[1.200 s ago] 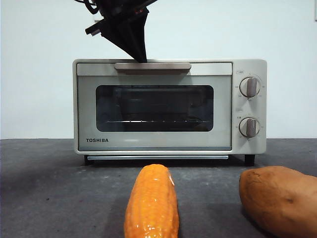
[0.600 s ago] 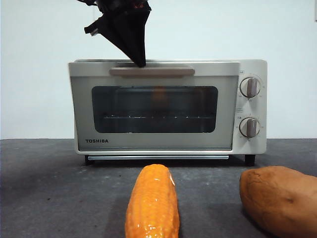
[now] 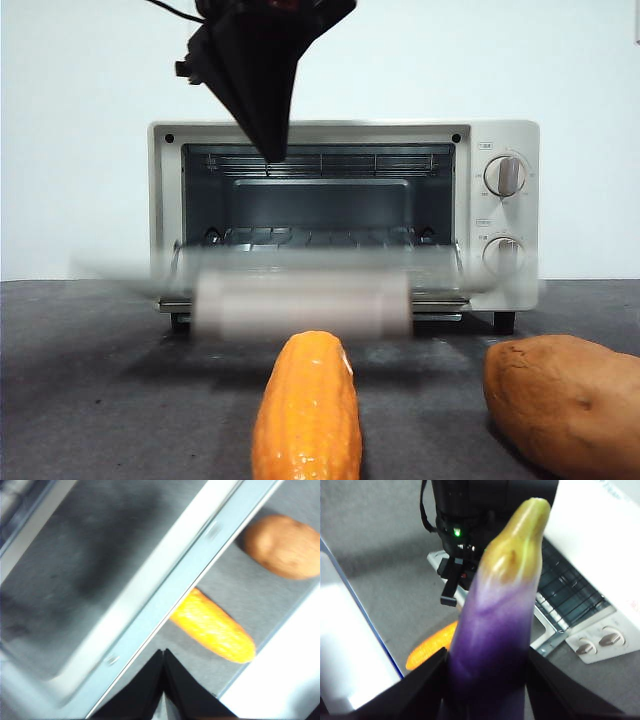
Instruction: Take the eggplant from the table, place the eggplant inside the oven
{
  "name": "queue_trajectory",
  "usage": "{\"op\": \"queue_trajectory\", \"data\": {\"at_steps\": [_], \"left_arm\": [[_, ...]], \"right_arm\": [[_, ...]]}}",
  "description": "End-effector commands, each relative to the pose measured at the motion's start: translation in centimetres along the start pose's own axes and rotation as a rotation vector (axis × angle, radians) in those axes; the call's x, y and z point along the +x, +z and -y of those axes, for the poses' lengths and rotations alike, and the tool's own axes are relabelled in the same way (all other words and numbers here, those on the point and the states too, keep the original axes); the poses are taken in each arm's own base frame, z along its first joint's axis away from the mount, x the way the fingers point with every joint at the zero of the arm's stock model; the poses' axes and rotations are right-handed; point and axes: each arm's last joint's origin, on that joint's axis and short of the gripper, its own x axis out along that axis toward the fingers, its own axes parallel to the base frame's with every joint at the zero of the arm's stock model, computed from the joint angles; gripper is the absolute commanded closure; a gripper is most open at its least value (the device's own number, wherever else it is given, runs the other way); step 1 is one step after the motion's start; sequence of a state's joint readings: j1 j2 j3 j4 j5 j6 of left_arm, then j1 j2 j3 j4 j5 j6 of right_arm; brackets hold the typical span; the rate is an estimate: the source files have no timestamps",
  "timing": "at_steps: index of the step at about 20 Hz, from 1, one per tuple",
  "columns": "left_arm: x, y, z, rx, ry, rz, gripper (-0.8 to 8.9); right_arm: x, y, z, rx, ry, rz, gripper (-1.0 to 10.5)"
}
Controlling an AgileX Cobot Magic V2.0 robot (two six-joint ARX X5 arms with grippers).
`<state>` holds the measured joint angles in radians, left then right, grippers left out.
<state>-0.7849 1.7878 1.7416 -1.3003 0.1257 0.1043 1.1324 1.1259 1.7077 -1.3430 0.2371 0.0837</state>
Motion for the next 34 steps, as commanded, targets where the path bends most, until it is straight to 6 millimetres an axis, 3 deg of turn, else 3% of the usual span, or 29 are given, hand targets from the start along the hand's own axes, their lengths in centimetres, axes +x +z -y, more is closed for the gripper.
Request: {"op": "queue_trajectory", "data": {"at_steps": [1, 6, 10, 15, 19, 22, 27, 30, 34], "left_arm": [[0.2, 0.5, 0.2, 0.025, 0.002, 0.010, 8.07], [0.1, 0.6, -0.4, 0.008, 0.028, 0.023, 8.07], [-0.7, 0.3, -2.2, -0.046, 0.086, 0.050, 8.07], [-3.4, -0.8, -5.2, -0.158, 0.133, 0.175, 8.07], [-6.9, -3.7, -7.9, -0.288, 0.206, 0.370, 8.07], [-7.5, -7.2, -8.6, -0.370, 0.251, 0.486, 8.08], [-4.2, -13.9, -8.2, -0.535, 0.285, 0.655, 8.08], [-1.1, -17.4, -7.6, -0.621, 0.275, 0.667, 8.08], [2.1, -19.9, -7.5, -0.697, 0.239, 0.672, 8.08]], "right_arm": [[0.6, -0.7, -0.3, -0.024, -0.001, -0.090, 7.8], [1.6, -1.2, -0.5, -0.033, -0.005, -0.134, 7.8], [1.9, -1.3, -0.6, -0.038, -0.009, -0.145, 7.8], [1.9, -1.3, -0.5, -0.039, -0.021, -0.144, 7.8], [2.1, -1.2, -0.3, -0.060, -0.115, -0.136, 7.8], [2.9, -0.5, -0.5, -0.086, -0.130, -0.115, 7.8], [5.7, 1.2, -1.3, -0.204, -0.124, -0.107, 7.8], [8.8, 2.3, -1.9, -0.274, -0.127, -0.150, 7.8], [14.2, 3.1, -2.3, -0.355, -0.136, -0.261, 7.8]]}}
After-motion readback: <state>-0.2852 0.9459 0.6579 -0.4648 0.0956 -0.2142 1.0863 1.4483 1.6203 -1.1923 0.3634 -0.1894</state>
